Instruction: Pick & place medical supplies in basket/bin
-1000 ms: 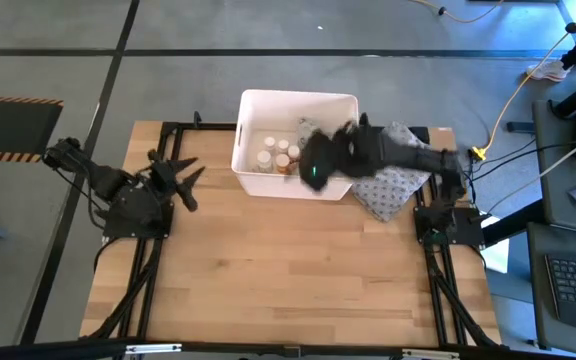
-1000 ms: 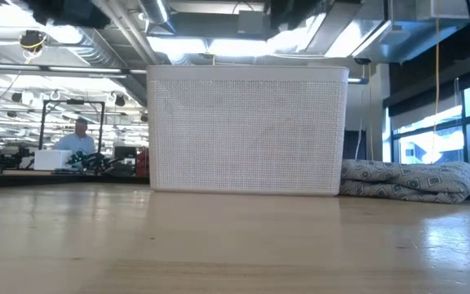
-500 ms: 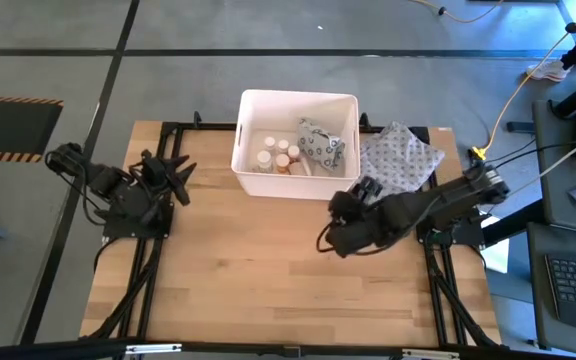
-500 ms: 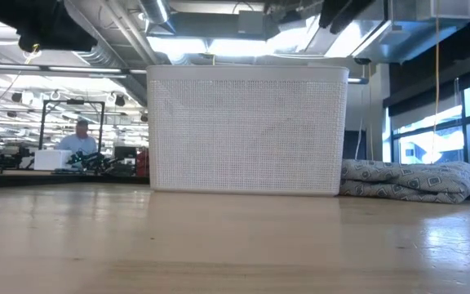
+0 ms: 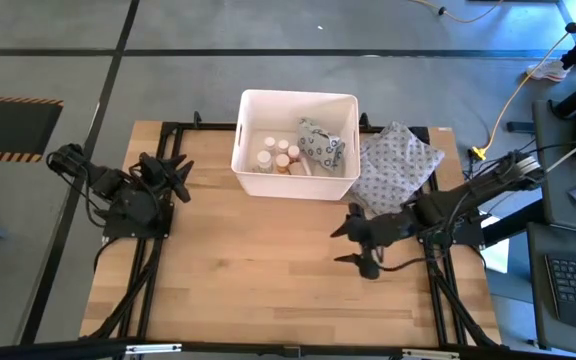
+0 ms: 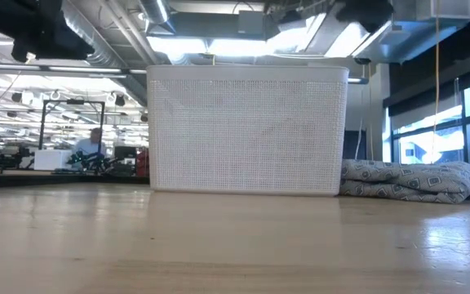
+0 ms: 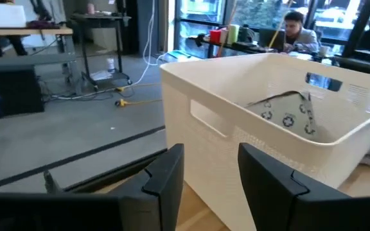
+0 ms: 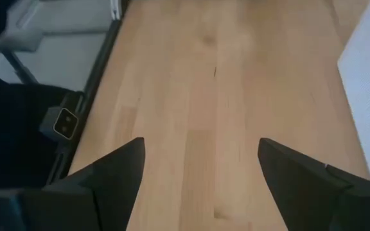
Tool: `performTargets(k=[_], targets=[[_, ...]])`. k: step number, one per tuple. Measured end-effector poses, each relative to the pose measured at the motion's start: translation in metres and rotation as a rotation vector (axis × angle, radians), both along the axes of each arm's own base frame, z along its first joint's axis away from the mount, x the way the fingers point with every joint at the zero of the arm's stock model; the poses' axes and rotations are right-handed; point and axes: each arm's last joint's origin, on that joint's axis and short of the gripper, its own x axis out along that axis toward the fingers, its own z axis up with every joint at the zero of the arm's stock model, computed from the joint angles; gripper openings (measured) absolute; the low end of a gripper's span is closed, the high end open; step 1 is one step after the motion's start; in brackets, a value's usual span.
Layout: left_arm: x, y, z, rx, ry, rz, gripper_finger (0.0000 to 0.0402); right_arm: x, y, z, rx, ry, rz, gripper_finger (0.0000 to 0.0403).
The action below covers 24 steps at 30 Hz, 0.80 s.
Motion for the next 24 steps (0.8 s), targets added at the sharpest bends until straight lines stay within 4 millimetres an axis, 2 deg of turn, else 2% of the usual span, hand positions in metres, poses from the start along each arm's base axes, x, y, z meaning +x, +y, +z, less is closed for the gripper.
performTargets(k=[7, 11, 16, 19, 24], targets=[[0.0, 0.0, -0.024, -0.048, -0.031, 0.015, 0.0141, -0.043, -0.019, -0.043, 0.069, -0.177, 0.006, 0.0304], [-0.001, 0.0, -0.03, -0.101, -0.02, -0.039, 0.0141, -0.063, -0.028, -0.054, 0.084, -0.3, 0.023, 0.0304], [0.003, -0.004, -0.024, -0.127, -0.005, -0.147, 0.0141, -0.082, -0.036, -0.062, 0.086, -0.376, 0.035, 0.0304], [0.011, -0.01, -0.014, -0.129, -0.004, -0.303, 0.0141, -0.089, -0.039, -0.064, 0.08, -0.41, 0.04, 0.0304], [0.017, -0.016, 0.003, -0.019, -0.018, -0.505, 0.0141, -0.093, -0.041, -0.065, 0.053, -0.448, 0.055, 0.0304]])
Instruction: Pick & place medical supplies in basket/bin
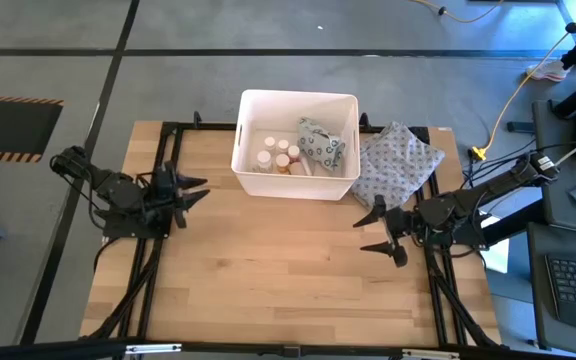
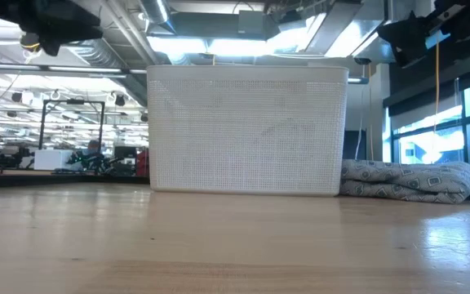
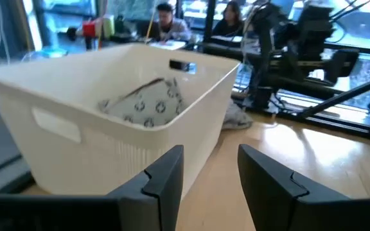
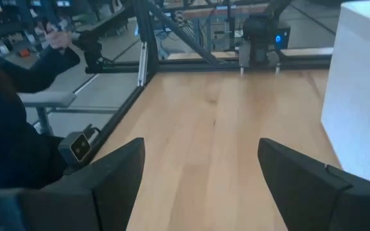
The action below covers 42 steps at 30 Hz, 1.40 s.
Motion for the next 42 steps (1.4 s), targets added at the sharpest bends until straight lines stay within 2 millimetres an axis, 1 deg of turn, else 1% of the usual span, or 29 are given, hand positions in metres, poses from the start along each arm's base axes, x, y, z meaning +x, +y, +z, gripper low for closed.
performTargets(k=[8, 11, 13, 18, 21, 24, 29, 31, 34, 37, 42], targets=[[-0.002, 0.004, 0.004, 0.016, -0.028, -0.043, 0.0141, 0.0, 0.0, 0.0, -0.07, -0.014, 0.013, 0.0304], [0.003, 0.005, 0.004, 0.034, -0.064, -0.092, 0.0141, 0.0, -0.001, -0.001, -0.093, -0.019, 0.013, 0.0304], [0.006, 0.006, -0.002, 0.063, -0.072, -0.116, 0.0141, 0.001, -0.003, 0.0, -0.089, -0.018, -0.002, 0.0304], [0.011, 0.016, -0.016, 0.08, -0.072, -0.013, 0.0141, 0.004, -0.01, -0.001, -0.09, -0.013, -0.047, 0.0304], [0.011, 0.022, -0.022, 0.059, -0.077, 0.005, 0.0141, 0.003, -0.015, -0.003, -0.099, 0.01, -0.073, 0.0304], [0.012, 0.026, -0.029, 0.052, -0.073, -0.013, 0.0141, 0.001, -0.019, -0.002, -0.09, 0.015, -0.098, 0.0304], [0.013, 0.034, -0.042, 0.033, -0.074, 0.018, 0.0141, -0.007, -0.023, 0.002, -0.075, 0.006, -0.108, 0.0304], [0.013, 0.035, -0.048, 0.031, -0.098, 0.004, 0.0141, -0.01, -0.024, 0.002, -0.068, -0.012, -0.107, 0.0304], [0.014, 0.037, -0.057, 0.032, -0.128, -0.039, 0.0141, -0.016, -0.025, -0.008, -0.073, -0.053, -0.105, 0.0304], [0.014, 0.039, -0.064, 0.024, -0.136, -0.027, 0.0141, -0.023, -0.028, -0.02, -0.057, -0.102, -0.107, 0.0304], [0.014, 0.042, -0.073, 0.003, -0.136, -0.009, 0.0141, -0.035, -0.031, -0.031, -0.008, -0.165, -0.113, 0.0304]])
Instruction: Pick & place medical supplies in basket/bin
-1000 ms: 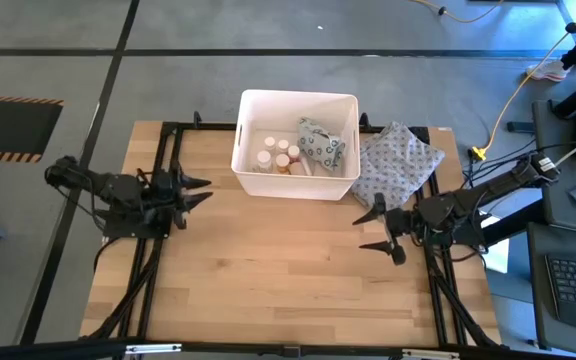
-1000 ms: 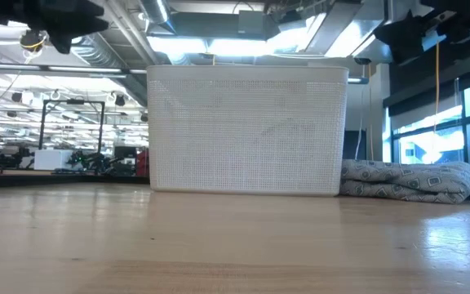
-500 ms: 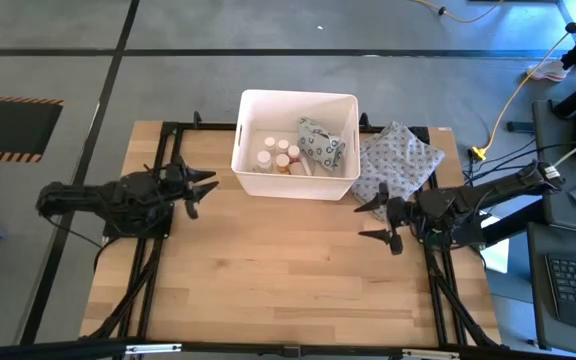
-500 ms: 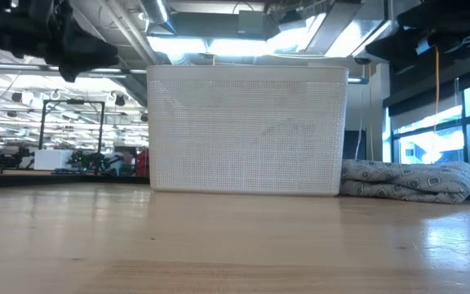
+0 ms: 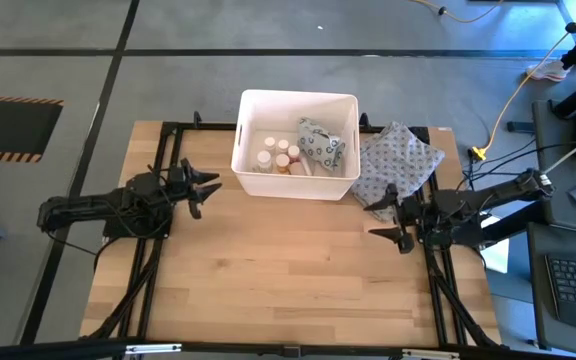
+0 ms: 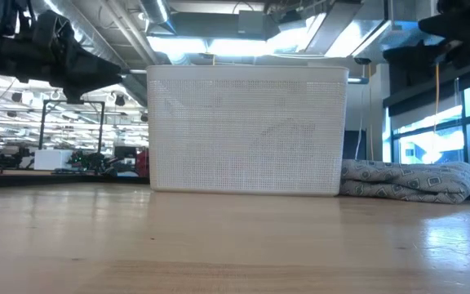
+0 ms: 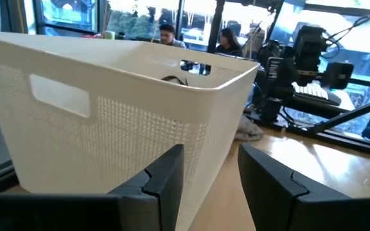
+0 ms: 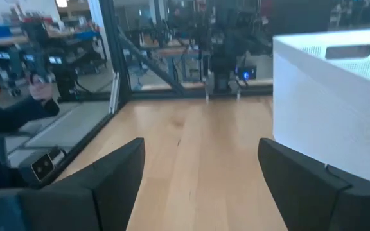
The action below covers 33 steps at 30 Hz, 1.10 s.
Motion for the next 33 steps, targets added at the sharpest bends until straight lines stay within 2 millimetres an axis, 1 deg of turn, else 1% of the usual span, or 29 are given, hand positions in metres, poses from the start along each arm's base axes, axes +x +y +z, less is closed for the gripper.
performTargets(k=[5, 11, 14, 20, 23, 29, 33], targets=[[-0.001, 0.002, 0.0, -0.001, -0.004, -0.017, 0.0141, -0.009, -0.003, -0.007, 0.009, -0.061, -0.001, 0.0304], [-0.001, 0.003, 0.0, 0.002, -0.003, -0.032, 0.0141, -0.014, -0.004, -0.026, 0.017, -0.075, -0.003, 0.0304], [-0.001, 0.003, 0.0, 0.007, -0.001, -0.028, 0.0141, -0.016, -0.005, -0.026, 0.023, -0.084, -0.005, 0.0304], [0.0, 0.003, -0.002, 0.007, 0.003, -0.04, 0.0141, -0.019, -0.006, -0.023, -0.019, -0.127, -0.006, 0.0304], [0.001, 0.003, -0.011, -0.008, -0.012, -0.04, 0.0141, -0.019, -0.006, -0.023, -0.021, -0.124, -0.006, 0.0304], [0.002, 0.003, -0.011, -0.008, -0.017, -0.045, 0.0141, -0.019, -0.006, -0.023, -0.016, -0.129, -0.006, 0.0304], [0.002, 0.004, -0.013, 0.017, 0.017, -0.015, 0.0141, -0.019, -0.006, -0.023, -0.018, -0.123, -0.006, 0.0304]])
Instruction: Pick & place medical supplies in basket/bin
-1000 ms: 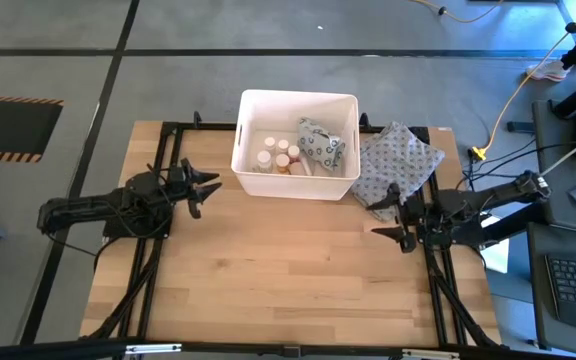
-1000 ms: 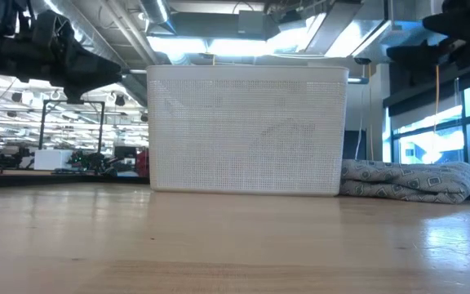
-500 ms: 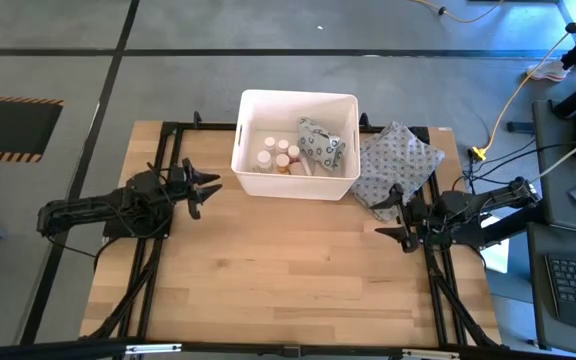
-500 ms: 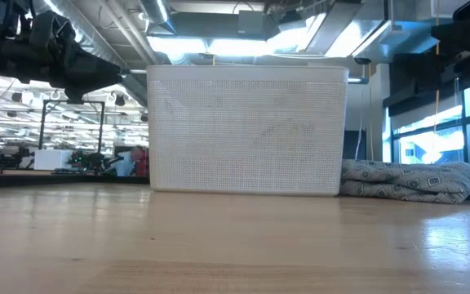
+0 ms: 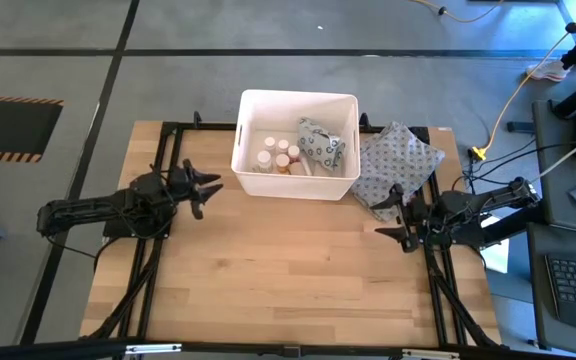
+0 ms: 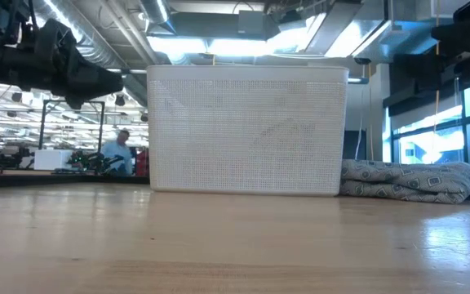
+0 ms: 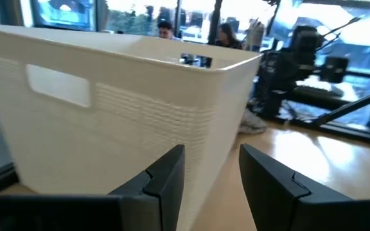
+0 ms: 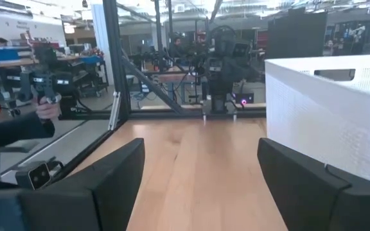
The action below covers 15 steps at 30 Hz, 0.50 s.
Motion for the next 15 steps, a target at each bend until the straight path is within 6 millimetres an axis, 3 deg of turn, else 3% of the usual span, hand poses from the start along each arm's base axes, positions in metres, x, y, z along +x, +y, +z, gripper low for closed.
performTargets(k=[10, 15], targets=[[-0.0036, 0.0069, -0.0007, 0.042, 0.031, 0.269, 0.0141, 0.0004, 0.0001, -0.0061, -0.015, 0.062, 0.001, 0.0304], [-0.0045, 0.0081, -0.0003, 0.042, 0.027, 0.32, 0.0141, 0.0004, 0.0001, -0.0061, -0.016, 0.061, 0.001, 0.0304]])
